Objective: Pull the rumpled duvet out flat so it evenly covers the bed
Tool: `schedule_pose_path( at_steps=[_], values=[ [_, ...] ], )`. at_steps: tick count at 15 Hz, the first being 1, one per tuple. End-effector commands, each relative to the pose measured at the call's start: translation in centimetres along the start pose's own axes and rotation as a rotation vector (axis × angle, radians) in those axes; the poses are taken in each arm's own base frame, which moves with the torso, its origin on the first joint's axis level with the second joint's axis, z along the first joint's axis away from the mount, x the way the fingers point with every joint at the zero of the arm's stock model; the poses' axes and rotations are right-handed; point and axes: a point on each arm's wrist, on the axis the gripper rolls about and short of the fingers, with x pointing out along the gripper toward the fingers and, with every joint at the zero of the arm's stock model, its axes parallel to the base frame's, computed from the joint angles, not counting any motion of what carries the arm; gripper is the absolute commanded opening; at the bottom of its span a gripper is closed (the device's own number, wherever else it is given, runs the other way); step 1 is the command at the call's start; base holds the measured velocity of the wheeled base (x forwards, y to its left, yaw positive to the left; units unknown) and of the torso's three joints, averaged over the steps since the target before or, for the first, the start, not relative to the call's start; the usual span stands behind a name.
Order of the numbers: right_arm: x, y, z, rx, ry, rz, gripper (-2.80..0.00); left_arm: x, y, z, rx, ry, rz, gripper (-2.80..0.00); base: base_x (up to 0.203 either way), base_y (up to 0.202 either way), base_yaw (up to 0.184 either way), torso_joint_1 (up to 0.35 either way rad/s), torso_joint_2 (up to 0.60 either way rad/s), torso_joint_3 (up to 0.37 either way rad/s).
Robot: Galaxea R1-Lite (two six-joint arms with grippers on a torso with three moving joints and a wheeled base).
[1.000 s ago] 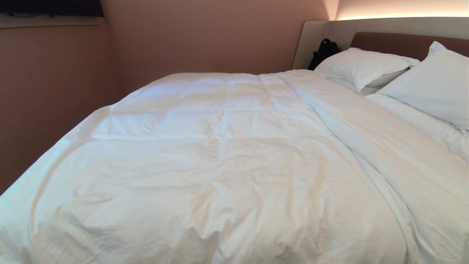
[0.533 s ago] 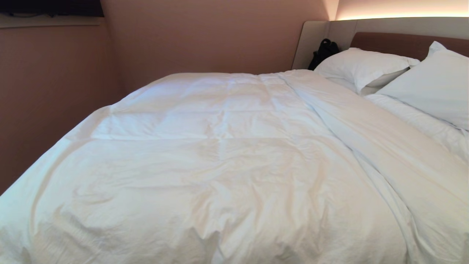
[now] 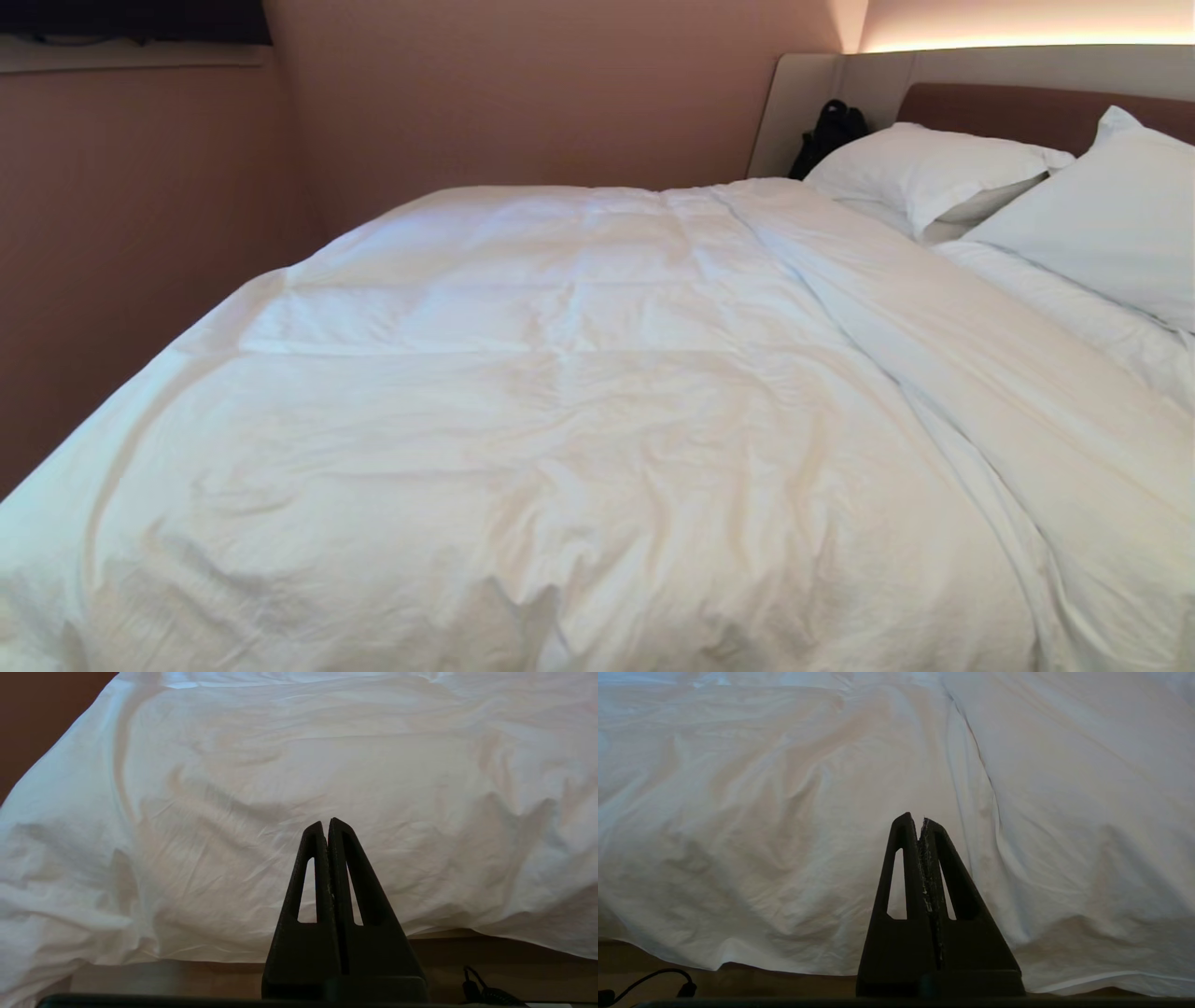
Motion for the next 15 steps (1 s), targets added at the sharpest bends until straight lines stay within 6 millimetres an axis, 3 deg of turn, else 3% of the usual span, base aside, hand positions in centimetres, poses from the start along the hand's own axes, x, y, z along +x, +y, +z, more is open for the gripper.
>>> schedule_pose_path(
  at_steps=[1, 15],
  values=[
    [0.00, 0.00, -0.01, 0.000, 0.000, 0.001, -2.80, 0.00, 0.00, -0.02, 0.004, 0.002, -0.001, -2.80, 0.005, 0.069, -0.013, 0.002, 0.00, 0.000],
    [0.00, 0.00, -0.01, 0.000, 0.000, 0.001, -2.80, 0.00, 0.00, -0.02, 0.002, 0.002, -0.003, -2.80, 0.000, 0.189, -0.001, 0.002, 0.00, 0.001]
  ],
)
